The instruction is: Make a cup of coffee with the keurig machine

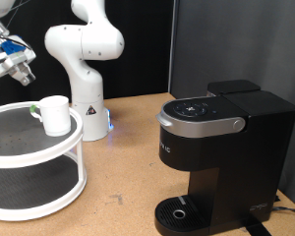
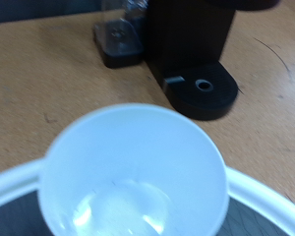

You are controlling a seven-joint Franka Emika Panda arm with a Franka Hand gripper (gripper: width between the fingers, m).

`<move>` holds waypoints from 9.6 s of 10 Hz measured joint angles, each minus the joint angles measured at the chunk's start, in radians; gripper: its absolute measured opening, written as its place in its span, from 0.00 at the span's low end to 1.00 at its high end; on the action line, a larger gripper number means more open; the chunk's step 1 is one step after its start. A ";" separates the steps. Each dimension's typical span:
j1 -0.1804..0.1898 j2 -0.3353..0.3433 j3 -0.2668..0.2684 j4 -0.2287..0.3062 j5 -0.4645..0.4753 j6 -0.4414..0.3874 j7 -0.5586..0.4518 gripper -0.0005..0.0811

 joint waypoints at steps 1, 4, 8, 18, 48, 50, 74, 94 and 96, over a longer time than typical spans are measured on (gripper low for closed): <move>-0.006 0.000 -0.001 -0.021 0.005 0.047 0.000 0.15; -0.009 -0.001 -0.024 -0.067 0.020 0.128 -0.029 0.49; 0.014 0.031 -0.046 -0.091 0.052 0.192 -0.070 0.98; 0.061 0.121 -0.074 -0.121 0.113 0.258 -0.175 0.99; 0.158 0.137 0.239 -0.061 0.319 0.327 0.296 0.09; 0.215 0.173 0.271 -0.049 0.380 0.381 0.296 0.09; 0.472 0.753 0.481 0.094 1.215 0.749 -0.212 0.09; 0.506 0.911 0.591 0.241 1.460 0.814 -0.317 0.42; 0.504 0.907 0.589 0.227 1.458 0.840 -0.311 0.81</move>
